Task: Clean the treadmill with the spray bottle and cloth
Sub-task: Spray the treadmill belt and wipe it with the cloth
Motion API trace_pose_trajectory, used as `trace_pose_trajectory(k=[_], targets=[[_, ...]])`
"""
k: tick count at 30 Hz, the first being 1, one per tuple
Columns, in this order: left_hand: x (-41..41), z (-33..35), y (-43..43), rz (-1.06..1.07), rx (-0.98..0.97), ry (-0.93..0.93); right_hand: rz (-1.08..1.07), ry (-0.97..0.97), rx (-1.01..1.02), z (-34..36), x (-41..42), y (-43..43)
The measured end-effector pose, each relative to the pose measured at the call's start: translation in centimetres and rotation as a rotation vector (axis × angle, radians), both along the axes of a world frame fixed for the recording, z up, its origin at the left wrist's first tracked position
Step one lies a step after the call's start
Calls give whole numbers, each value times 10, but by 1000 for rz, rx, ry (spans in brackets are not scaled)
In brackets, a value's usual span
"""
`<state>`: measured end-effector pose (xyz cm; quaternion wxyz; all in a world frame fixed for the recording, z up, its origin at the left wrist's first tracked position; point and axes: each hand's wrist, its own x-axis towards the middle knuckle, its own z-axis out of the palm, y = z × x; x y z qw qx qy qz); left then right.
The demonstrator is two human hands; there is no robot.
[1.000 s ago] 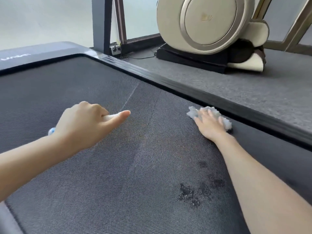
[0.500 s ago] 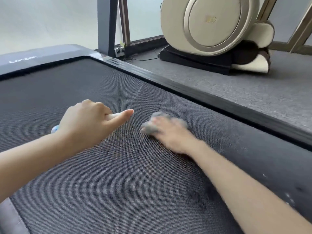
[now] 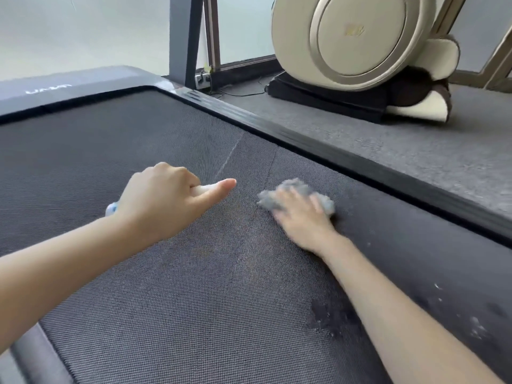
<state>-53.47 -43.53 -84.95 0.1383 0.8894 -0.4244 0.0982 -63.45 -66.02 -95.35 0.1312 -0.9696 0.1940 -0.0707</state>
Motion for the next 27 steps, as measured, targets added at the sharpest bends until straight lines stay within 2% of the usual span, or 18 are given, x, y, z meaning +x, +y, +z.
trace_pose_trajectory(k=[4,6,9,11,14,16,19,23,25,27], targets=[[-8,1,-5,-1,25,-28,534,-17,-131,-5,-11,112],[-10,2,-4,-7,49,-46,667,-2,-97,-3,-30,137],[-9,1,1,7,70,-60,730,-69,-116,10,-32,113],[-7,0,4,29,75,-52,582,-95,-129,13,-19,62],[-2,-4,10,37,78,-23,28,3,-99,-2,-18,-50],[0,-6,12,44,81,-14,-266,49,-74,-12,-36,-109],[5,-10,16,52,105,-16,-509,139,7,-8,-60,-134],[9,-11,19,49,97,6,-541,120,67,-5,-29,-111],[8,-11,20,55,75,14,-395,105,50,-4,12,-78],[4,-10,19,53,68,10,-161,28,-45,-3,53,-23]])
